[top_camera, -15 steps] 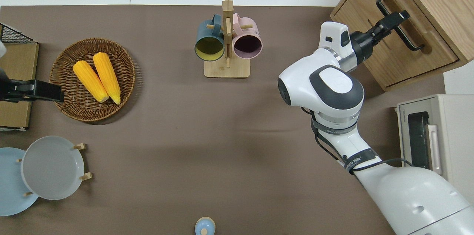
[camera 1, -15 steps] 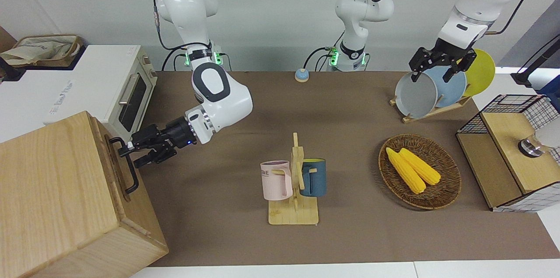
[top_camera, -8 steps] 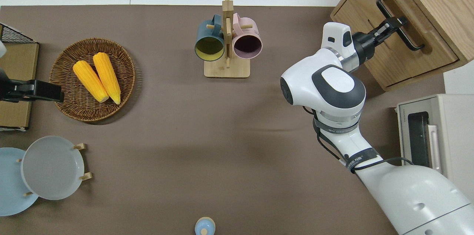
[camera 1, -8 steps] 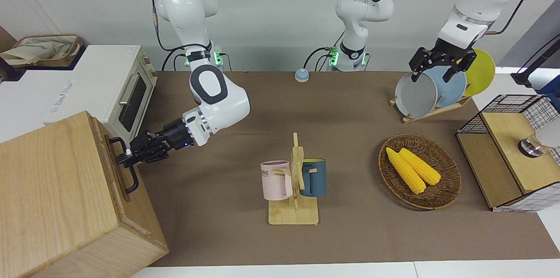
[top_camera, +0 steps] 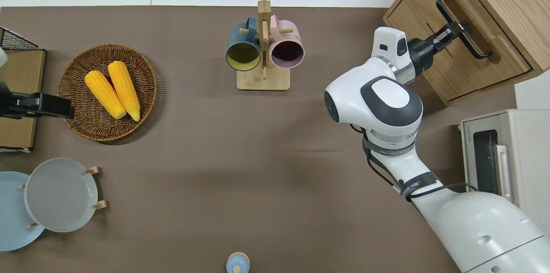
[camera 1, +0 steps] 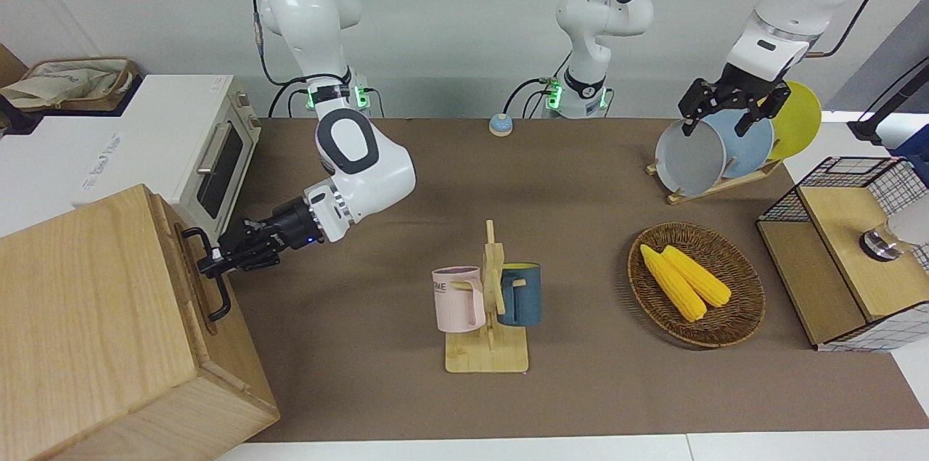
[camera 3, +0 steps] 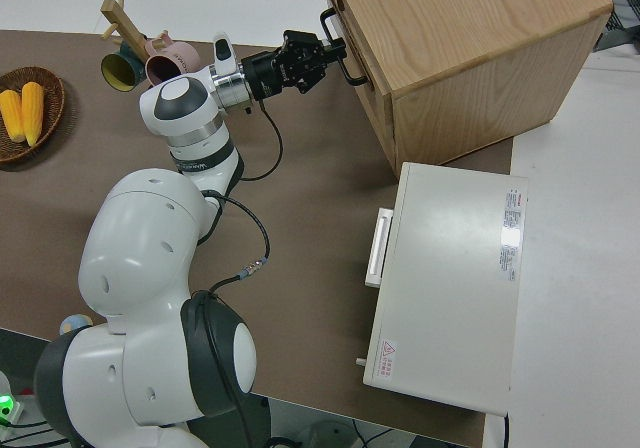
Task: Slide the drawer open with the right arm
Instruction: 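Pull the handle toward the robot with the right gripper, sliding the drawer out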
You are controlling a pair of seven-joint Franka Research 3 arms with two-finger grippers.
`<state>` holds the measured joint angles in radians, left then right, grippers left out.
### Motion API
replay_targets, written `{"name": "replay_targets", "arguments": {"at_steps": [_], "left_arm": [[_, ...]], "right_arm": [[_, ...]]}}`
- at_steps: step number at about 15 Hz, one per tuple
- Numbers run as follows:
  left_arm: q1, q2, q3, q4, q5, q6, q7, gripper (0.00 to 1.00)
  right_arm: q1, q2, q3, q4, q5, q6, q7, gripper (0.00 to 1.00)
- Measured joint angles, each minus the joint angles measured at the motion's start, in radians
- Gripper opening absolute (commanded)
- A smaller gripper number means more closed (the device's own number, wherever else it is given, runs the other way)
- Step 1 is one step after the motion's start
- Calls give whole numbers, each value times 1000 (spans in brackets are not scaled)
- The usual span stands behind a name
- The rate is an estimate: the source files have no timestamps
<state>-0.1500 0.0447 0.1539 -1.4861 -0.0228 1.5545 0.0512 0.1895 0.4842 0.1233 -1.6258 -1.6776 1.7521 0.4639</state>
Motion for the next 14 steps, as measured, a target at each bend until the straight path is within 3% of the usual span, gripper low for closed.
{"name": "replay_targets", "arguments": {"at_steps": [6, 14], "left_arm": [[0, 0, 0, 0, 0, 0, 0, 995], [0, 0, 0, 0, 0, 0, 0, 995]], "right_arm": [[40, 0, 10, -12, 6, -67, 10, 0], [151, 1, 15, -25, 52, -189, 21, 0]]}}
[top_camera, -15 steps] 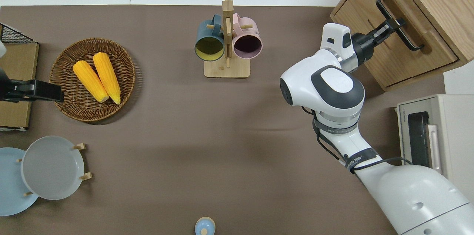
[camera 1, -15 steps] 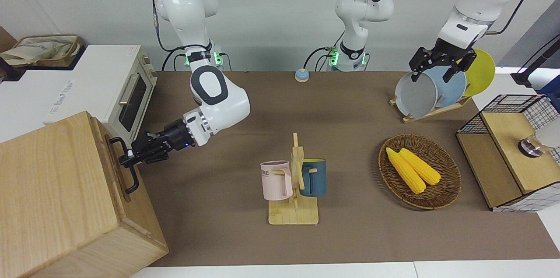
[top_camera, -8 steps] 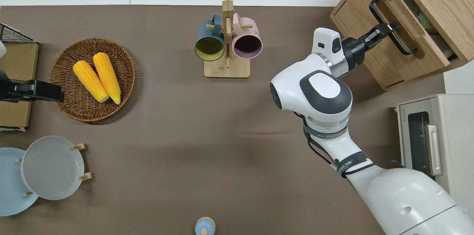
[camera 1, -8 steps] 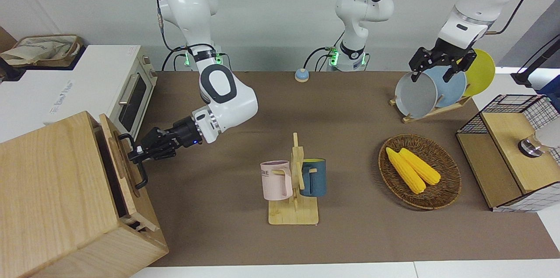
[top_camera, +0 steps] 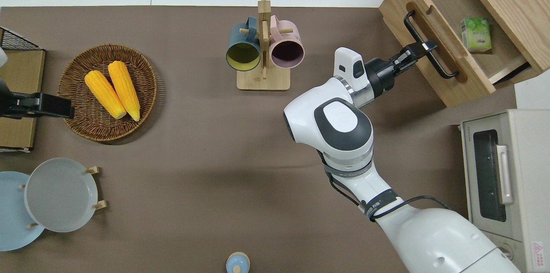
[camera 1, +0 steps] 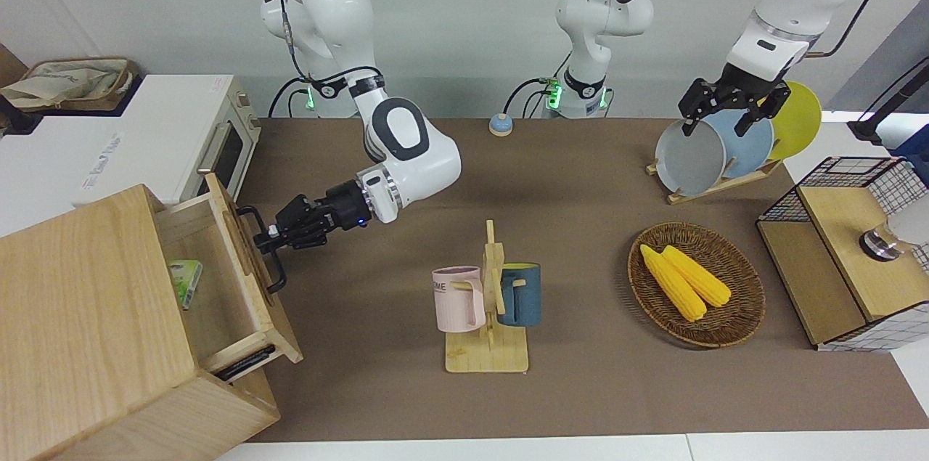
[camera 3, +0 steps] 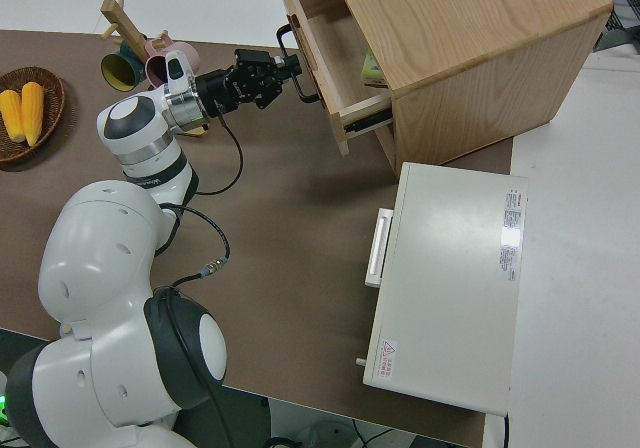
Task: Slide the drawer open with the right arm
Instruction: 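Pull the handle toward the robot with the right gripper, sliding the drawer out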
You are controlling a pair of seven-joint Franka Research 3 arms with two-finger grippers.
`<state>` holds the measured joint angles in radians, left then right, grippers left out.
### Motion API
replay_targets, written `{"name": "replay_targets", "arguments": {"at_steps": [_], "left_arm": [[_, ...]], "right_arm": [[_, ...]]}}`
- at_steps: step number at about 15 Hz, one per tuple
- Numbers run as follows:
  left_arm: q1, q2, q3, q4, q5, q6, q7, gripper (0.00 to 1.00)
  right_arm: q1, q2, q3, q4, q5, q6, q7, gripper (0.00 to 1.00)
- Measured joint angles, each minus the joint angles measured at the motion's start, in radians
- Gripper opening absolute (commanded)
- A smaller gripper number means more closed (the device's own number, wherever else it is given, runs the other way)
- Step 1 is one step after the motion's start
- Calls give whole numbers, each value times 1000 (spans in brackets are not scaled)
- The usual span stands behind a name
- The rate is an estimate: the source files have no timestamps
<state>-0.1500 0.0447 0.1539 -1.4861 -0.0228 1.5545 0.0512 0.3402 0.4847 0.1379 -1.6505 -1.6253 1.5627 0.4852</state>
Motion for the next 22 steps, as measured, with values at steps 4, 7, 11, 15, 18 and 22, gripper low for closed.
{"name": "replay_targets", "arguments": {"at_steps": [4, 7, 11, 15, 18, 22], "left_arm": [[0, 0, 0, 0, 0, 0, 0, 995], [0, 0, 0, 0, 0, 0, 0, 995], [0, 0, 0, 0, 0, 0, 0, 998], [0, 0, 0, 0, 0, 0, 0, 998], [0, 0, 0, 0, 0, 0, 0, 998], [0, 0, 0, 0, 0, 0, 0, 995]], "right_arm": [[28, 0, 20, 0, 20, -45, 2, 0], [55, 0, 23, 0, 37, -69, 2, 0], [136, 0, 26, 3, 76, -127, 2, 0], [179, 0, 28, 9, 102, -152, 2, 0], [208, 6, 28, 18, 114, -174, 2, 0], [245, 24, 29, 46, 128, -207, 2, 0]]}}
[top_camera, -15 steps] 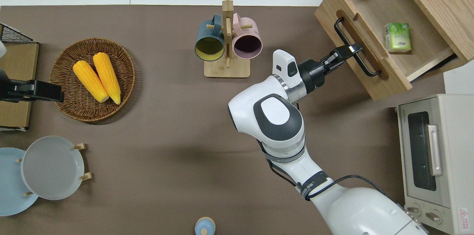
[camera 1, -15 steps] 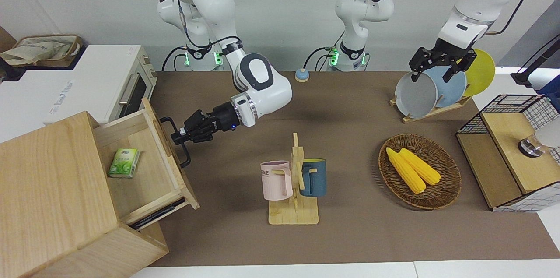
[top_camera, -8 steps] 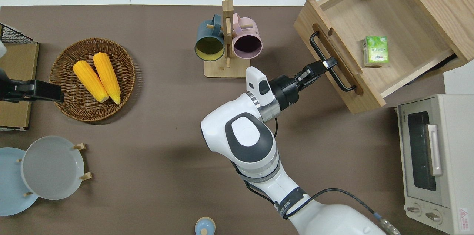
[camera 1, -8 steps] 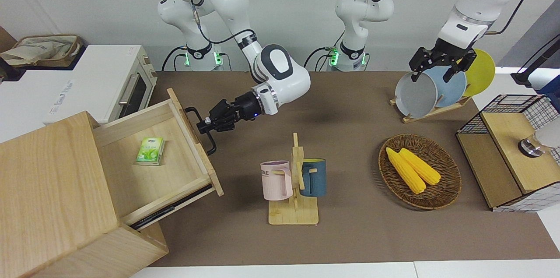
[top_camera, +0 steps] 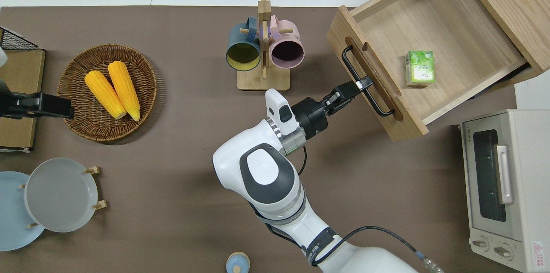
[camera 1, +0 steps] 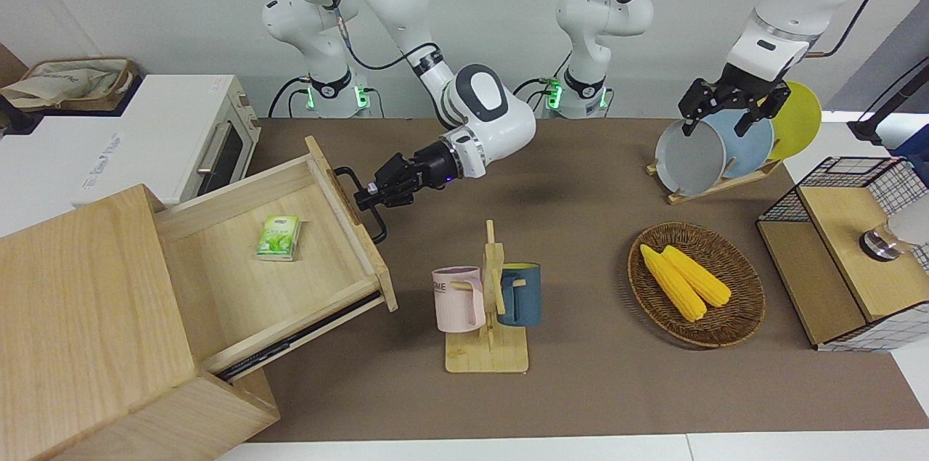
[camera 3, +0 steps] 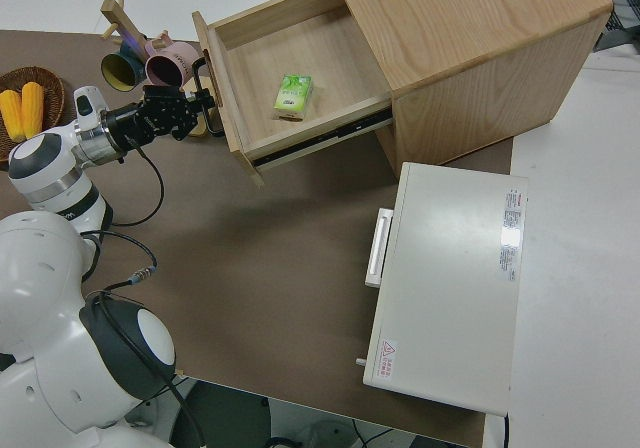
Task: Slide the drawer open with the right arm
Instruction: 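Pull the handle toward the robot with the right gripper, sliding the drawer out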
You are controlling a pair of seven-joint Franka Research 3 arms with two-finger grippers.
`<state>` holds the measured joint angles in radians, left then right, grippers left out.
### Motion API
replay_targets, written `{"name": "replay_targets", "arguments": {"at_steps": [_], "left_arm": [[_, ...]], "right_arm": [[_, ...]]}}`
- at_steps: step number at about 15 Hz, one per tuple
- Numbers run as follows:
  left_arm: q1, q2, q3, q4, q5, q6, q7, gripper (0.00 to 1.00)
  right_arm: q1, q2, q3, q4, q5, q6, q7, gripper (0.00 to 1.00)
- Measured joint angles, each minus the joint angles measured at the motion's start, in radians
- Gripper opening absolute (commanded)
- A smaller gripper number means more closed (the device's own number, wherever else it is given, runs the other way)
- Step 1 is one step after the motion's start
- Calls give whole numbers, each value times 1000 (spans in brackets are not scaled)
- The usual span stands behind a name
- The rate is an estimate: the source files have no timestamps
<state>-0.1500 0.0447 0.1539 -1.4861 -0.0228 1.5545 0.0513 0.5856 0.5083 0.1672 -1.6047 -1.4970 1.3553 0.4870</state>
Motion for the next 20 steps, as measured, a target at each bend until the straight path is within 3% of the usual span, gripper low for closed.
{"name": "replay_targets", "arguments": {"at_steps": [9, 12, 13, 17, 20], "left_arm": [[0, 0, 0, 0, 0, 0, 0, 995], [0, 0, 0, 0, 0, 0, 0, 995], [0, 0, 0, 0, 0, 0, 0, 998], [0, 0, 0, 0, 0, 0, 0, 995], [0, 0, 0, 0, 0, 0, 0, 998]], "right_arm": [[13, 15, -2, 30, 19, -25, -7, 16], [15, 19, -2, 36, 19, -29, -11, 873], [20, 20, -1, 40, 18, -28, -18, 970], [52, 21, -1, 77, 11, -29, -46, 983], [52, 21, -3, 84, 11, -29, -36, 983]]}}
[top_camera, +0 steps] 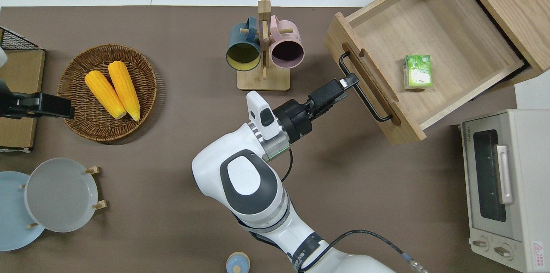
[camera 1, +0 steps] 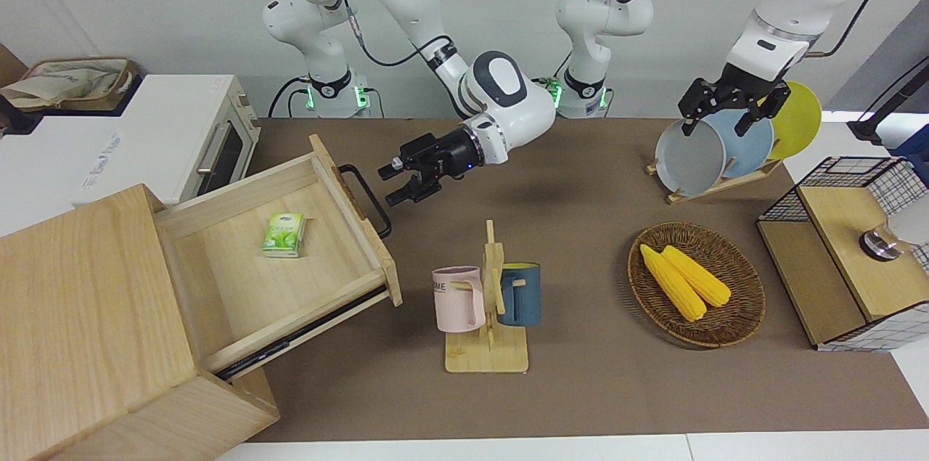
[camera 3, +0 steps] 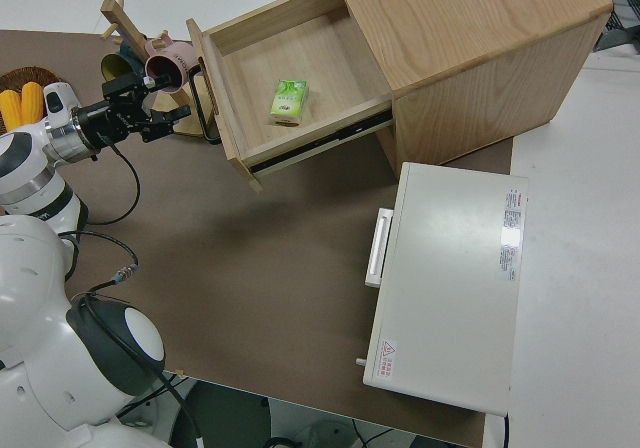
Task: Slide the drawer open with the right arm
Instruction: 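Pull the handle toward the robot with the right gripper, sliding the drawer out, then open the right gripper and release the drawer handle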
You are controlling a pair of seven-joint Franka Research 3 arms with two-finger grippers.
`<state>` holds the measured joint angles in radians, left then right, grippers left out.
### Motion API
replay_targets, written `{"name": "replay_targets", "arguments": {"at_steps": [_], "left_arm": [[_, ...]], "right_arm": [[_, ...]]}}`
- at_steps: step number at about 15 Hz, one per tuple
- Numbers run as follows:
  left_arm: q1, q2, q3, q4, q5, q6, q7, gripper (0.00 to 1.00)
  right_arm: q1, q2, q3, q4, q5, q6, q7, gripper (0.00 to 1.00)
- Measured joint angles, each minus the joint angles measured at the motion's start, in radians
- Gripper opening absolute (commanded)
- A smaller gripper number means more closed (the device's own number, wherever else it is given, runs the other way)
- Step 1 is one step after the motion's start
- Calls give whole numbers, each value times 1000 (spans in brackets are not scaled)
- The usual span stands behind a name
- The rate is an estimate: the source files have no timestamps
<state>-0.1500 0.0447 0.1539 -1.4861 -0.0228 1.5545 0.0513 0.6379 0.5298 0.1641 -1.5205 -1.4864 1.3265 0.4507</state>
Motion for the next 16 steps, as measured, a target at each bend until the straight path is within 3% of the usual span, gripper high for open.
{"name": "replay_targets", "arguments": {"at_steps": [8, 12, 16], "left_arm": [[0, 0, 0, 0, 0, 0, 0, 998], [0, 0, 0, 0, 0, 0, 0, 995], [0, 0, 0, 0, 0, 0, 0, 995]], "right_arm": [[0, 0, 0, 14, 37, 0, 26, 983], [1, -16, 1, 96, 200, 0, 30, 983], [-21, -93, -6, 162, 448, 0, 29, 983]]}}
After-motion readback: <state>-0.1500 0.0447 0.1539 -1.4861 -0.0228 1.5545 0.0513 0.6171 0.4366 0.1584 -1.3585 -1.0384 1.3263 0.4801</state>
